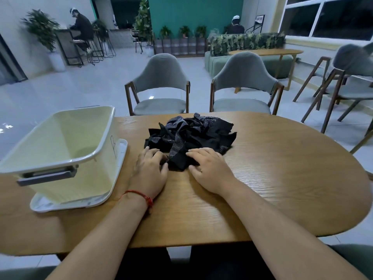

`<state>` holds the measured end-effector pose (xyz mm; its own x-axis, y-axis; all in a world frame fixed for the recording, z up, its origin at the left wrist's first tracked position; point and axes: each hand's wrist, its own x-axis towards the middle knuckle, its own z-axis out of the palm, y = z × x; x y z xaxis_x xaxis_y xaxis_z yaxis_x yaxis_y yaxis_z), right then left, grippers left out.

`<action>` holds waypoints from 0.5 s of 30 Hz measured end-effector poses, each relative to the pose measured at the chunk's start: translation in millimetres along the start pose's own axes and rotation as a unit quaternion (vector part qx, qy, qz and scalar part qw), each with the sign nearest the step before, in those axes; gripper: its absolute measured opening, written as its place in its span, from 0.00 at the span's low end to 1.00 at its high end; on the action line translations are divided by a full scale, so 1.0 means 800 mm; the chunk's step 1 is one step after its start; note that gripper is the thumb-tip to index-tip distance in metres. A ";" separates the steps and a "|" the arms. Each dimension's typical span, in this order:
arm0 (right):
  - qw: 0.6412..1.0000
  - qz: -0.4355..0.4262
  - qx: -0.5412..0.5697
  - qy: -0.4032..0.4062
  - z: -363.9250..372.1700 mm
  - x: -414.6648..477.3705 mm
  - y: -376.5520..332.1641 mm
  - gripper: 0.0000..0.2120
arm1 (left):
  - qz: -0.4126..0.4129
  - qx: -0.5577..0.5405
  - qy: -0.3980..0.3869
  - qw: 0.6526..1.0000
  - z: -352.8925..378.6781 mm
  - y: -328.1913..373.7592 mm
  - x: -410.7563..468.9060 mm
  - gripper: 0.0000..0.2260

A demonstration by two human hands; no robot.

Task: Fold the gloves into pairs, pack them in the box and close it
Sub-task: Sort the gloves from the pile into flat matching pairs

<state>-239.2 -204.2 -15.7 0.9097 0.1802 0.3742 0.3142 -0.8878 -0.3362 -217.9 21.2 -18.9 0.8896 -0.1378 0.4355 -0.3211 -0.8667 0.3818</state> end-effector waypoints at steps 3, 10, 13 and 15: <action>0.998 -0.021 0.049 0.040 -0.005 -0.001 -0.002 0.23 | 0.008 -0.013 0.015 1.000 -0.004 -0.002 -0.002 0.06; 0.943 0.070 0.288 0.150 -0.027 -0.023 -0.010 0.07 | 0.047 -0.064 0.026 0.996 -0.011 0.007 -0.007 0.04; 0.928 0.138 0.324 0.122 -0.027 -0.028 -0.004 0.07 | 0.077 -0.080 0.001 0.994 -0.011 0.011 -0.009 0.05; 0.921 0.147 0.348 0.094 -0.028 -0.028 -0.002 0.07 | 0.090 -0.101 -0.017 0.991 -0.012 0.016 -0.012 0.09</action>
<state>-266.4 -216.3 -4.2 0.9408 -0.1593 0.2991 0.2187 -0.3891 -0.8949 -233.8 16.4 -10.5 0.8215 -0.2993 0.4853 -0.5305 -0.7132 0.4582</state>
